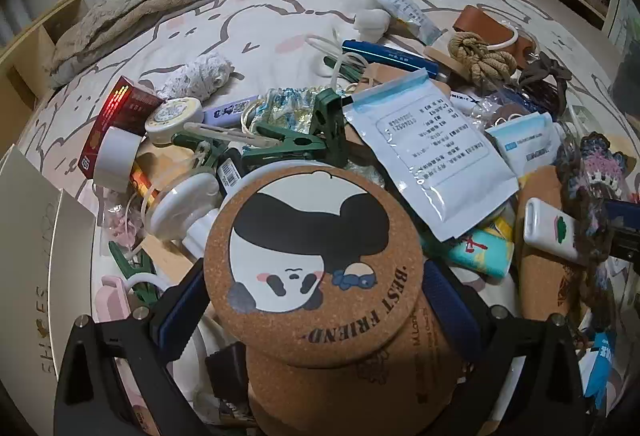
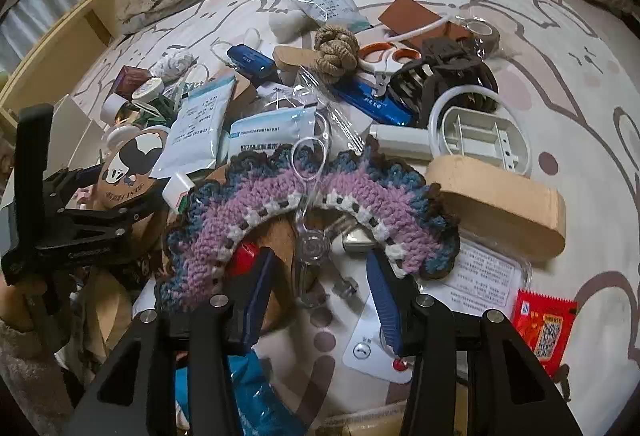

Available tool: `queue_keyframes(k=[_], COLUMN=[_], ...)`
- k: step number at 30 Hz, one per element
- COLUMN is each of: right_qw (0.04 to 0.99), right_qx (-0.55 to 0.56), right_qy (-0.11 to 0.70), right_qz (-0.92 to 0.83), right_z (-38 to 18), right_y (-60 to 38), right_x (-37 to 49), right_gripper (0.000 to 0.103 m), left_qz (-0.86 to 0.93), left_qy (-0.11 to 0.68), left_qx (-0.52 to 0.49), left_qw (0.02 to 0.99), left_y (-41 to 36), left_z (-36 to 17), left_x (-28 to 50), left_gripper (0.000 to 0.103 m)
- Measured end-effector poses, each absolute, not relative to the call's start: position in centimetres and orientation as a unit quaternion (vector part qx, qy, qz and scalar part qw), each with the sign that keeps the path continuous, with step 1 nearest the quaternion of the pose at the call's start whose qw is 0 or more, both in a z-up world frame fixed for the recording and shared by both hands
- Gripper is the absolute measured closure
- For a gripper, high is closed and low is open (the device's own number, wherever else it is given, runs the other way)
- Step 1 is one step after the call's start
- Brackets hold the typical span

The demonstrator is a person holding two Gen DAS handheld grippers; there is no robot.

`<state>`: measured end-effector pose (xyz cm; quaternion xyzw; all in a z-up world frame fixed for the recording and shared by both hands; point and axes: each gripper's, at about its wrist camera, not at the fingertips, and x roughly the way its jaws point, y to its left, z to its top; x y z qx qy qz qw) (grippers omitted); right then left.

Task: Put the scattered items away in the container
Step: 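Lift the cork coasters with the left tool while the right tool lifts the metal clip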

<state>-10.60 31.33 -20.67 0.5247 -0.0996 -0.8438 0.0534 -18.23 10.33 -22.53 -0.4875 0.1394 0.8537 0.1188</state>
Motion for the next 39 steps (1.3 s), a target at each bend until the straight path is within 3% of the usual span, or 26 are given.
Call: queue_keyframes(k=[3,4,7,25,39], right_qw=[0.058,0.062,0.056,0.073,0.072], right_qx=[0.525,0.525,0.518,0.463,0.534], right_qy=[-0.126,-0.135,-0.149,-0.226,-0.152], right_qz=[-0.840,-0.838,-0.840,-0.854,-0.829], right_z=[-20.8,-20.8,-20.4,-17.5,-20.6], right_y=[31.9,32.0,32.2,33.8,31.5], right_x=[-10.7,-10.7,-10.5,-8.6,-9.4], right_gripper=[0.056,0.066,0.074,0.077,0.077], left_qz=[0.858,0.860,0.864,0.895,0.906], left_qy=[0.136,0.137,0.141,0.089,0.056], left_qx=[-0.482,-0.479,-0.472,-0.425,-0.400], left_qw=[0.115,0.113,0.104,0.098,0.128], left_y=[10.1,10.0,9.7,7.4,7.3], left_z=[-22.3,-22.2,-22.0,-18.0,-15.5], left_x=[-18.2,-18.1,-18.0,-16.2,-13.6], left_gripper=[0.003,0.003,0.004,0.004,0.004])
